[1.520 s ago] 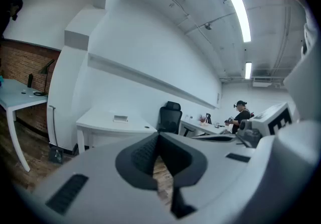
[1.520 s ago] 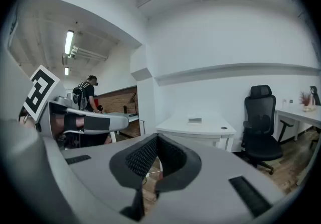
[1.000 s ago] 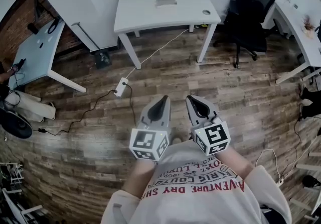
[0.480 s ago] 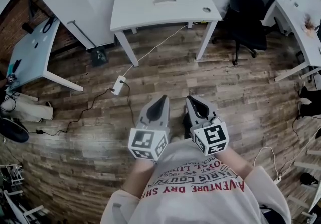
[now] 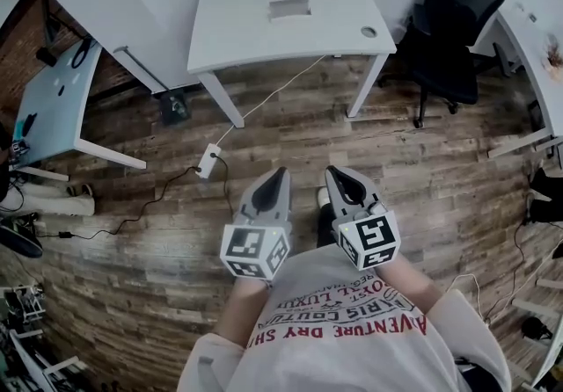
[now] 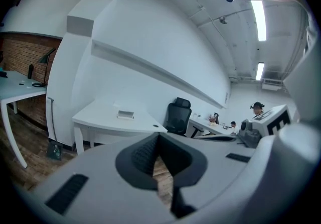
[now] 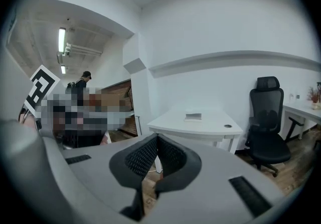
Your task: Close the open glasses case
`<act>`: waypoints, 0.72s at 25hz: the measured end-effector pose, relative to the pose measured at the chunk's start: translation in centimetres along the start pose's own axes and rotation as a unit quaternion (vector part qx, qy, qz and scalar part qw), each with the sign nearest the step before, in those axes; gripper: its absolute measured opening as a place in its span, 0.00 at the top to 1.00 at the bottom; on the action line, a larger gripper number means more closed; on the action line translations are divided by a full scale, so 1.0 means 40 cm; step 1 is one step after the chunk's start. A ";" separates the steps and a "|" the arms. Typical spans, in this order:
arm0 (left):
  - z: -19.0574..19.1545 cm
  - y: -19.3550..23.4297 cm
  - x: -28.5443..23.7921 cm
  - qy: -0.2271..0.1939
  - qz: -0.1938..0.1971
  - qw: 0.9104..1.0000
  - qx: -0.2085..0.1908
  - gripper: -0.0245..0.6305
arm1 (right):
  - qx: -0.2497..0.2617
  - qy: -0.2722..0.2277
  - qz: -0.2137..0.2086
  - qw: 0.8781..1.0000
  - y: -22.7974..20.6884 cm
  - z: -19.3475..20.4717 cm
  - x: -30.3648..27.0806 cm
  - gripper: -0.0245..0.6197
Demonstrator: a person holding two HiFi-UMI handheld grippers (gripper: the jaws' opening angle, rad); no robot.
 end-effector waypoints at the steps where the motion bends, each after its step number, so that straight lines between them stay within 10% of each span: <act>1: -0.008 0.006 -0.031 0.002 -0.004 1.000 0.001 0.97 | -0.002 0.002 -0.003 1.000 -0.027 -0.008 -0.024 0.94; 18: -0.159 0.071 -0.546 -0.017 -0.037 0.999 0.025 0.97 | 0.007 0.027 -0.082 0.996 -0.435 -0.158 -0.390 0.94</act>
Point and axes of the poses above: the fingertips, and each gripper's own axes: x backward along the fingers, y to its left, z out of its underside, the point moved 5 cm from there along x, backward along the fingers, and after that the axes turned 3 degrees about -y, right-handed, at the moved point
